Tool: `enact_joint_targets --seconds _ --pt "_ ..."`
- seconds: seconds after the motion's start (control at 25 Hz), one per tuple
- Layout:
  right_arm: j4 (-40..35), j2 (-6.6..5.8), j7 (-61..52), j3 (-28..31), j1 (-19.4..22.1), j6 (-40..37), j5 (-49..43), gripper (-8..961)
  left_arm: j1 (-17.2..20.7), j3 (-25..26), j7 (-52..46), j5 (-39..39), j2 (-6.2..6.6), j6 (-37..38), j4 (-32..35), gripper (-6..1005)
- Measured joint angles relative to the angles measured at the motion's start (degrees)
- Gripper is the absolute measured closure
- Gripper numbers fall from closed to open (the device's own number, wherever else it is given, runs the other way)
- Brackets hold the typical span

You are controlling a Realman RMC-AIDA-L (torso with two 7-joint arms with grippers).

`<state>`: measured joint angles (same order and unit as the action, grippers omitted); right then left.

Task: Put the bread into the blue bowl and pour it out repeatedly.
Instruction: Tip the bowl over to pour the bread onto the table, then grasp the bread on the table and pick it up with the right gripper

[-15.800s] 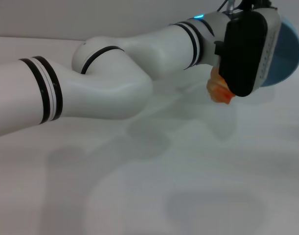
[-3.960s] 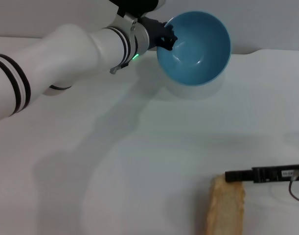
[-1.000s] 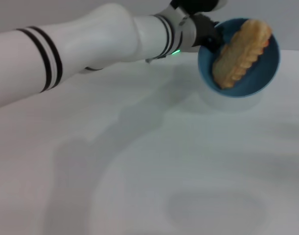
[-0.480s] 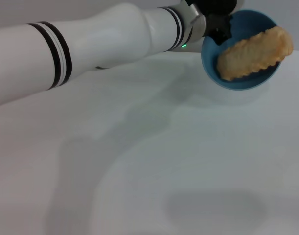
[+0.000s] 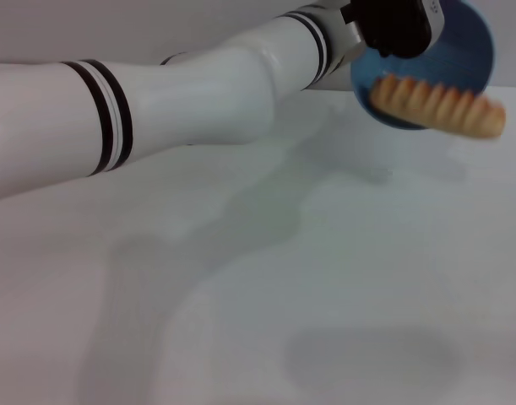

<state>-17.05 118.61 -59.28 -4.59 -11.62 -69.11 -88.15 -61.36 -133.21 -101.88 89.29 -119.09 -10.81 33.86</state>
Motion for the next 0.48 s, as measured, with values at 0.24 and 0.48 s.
enact_joint_targets --seconds 0.24,0.48 --pt "0.00 -0.04 0.04 0.05 -0.04 0.24 0.00 529 0.09 -0.01 -0.12 -0.05 0.01 -0.29 0.17 1000" --pt "1.04 -0.28 -0.27 -0.39 -0.97 0.19 -0.27 524 2.78 1.99 -5.69 -0.58 0.01 -1.56 1.71 1000"
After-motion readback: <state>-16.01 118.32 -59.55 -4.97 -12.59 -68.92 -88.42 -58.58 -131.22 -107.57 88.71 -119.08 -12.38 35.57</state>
